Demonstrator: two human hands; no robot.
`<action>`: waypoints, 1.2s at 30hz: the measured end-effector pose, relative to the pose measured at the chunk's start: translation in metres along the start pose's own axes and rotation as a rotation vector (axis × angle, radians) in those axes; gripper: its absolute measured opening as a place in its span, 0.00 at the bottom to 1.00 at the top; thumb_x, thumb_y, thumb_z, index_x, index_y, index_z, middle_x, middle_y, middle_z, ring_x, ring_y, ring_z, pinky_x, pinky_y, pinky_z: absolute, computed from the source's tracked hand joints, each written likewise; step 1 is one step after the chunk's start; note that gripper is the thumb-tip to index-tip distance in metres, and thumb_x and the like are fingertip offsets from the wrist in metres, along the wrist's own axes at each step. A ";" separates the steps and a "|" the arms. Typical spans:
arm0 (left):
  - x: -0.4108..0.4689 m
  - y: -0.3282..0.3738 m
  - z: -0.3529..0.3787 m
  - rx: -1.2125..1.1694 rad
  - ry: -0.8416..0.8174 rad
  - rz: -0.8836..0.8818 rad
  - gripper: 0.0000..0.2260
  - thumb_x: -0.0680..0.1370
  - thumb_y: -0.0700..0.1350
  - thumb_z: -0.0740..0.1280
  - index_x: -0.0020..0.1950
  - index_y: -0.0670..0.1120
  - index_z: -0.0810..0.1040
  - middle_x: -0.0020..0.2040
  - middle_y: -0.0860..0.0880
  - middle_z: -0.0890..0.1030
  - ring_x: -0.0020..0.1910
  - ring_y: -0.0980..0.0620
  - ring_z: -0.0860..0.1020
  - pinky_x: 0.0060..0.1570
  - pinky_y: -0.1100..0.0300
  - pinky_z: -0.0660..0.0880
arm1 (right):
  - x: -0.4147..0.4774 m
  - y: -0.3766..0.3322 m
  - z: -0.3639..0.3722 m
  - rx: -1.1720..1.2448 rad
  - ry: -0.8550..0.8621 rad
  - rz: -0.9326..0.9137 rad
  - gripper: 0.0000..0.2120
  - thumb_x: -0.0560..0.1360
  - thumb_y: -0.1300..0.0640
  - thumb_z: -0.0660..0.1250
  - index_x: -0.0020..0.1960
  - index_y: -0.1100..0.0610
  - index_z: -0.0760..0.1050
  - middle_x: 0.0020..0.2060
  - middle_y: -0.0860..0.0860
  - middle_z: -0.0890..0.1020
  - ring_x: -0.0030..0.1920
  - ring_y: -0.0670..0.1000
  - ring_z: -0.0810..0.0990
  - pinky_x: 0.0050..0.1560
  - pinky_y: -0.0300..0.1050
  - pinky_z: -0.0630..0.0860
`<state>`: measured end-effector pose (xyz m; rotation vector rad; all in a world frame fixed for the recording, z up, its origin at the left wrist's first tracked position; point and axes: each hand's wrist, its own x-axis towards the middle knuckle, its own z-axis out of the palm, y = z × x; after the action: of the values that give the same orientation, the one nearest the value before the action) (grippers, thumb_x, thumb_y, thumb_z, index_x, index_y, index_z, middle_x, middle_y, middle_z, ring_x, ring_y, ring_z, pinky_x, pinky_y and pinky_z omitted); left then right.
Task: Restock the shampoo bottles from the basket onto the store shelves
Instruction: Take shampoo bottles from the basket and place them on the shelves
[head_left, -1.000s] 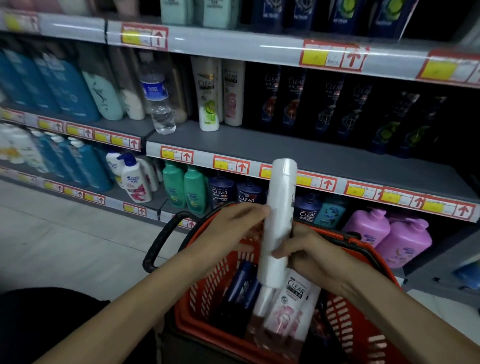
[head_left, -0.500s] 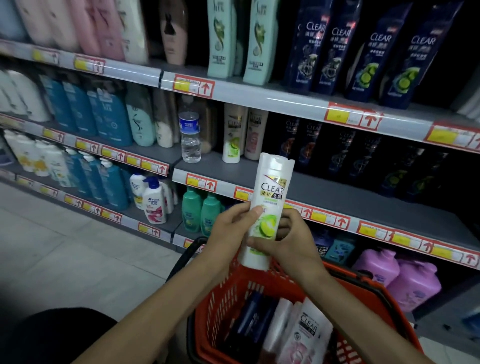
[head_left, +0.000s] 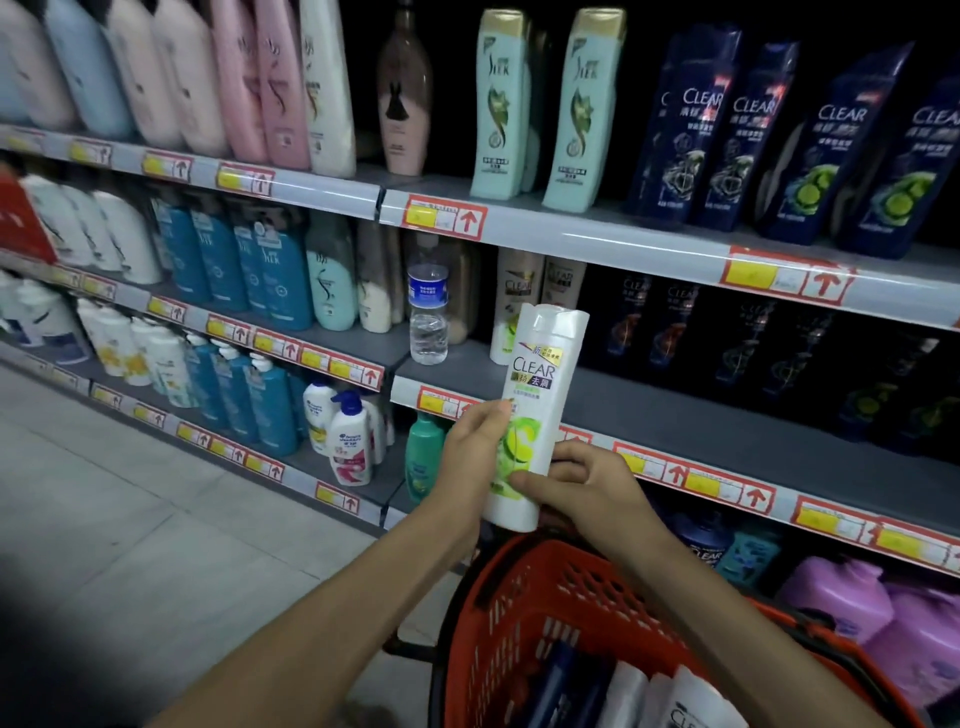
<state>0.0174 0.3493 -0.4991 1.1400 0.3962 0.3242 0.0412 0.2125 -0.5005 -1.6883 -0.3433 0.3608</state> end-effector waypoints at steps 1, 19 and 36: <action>0.008 0.002 0.000 0.025 -0.002 0.022 0.05 0.84 0.44 0.66 0.55 0.44 0.80 0.49 0.44 0.84 0.45 0.48 0.82 0.50 0.54 0.79 | 0.008 -0.001 0.002 -0.026 0.000 -0.026 0.12 0.73 0.64 0.77 0.56 0.61 0.83 0.45 0.55 0.88 0.48 0.56 0.88 0.55 0.58 0.83; 0.161 -0.002 -0.026 0.690 -0.078 0.424 0.30 0.77 0.51 0.66 0.78 0.65 0.65 0.64 0.58 0.79 0.59 0.55 0.81 0.62 0.51 0.78 | 0.197 0.025 0.038 -0.338 0.340 -0.359 0.19 0.75 0.58 0.74 0.65 0.51 0.79 0.51 0.43 0.86 0.50 0.42 0.85 0.53 0.52 0.83; 0.213 -0.018 -0.015 0.741 0.013 0.340 0.27 0.70 0.43 0.67 0.68 0.58 0.71 0.60 0.53 0.83 0.57 0.47 0.83 0.57 0.45 0.80 | 0.258 0.039 0.038 -0.525 0.384 -0.246 0.23 0.72 0.54 0.78 0.64 0.57 0.77 0.55 0.53 0.85 0.54 0.53 0.84 0.54 0.52 0.82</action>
<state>0.2000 0.4495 -0.5511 1.9415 0.3388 0.5021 0.2591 0.3504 -0.5549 -2.1469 -0.3723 -0.2614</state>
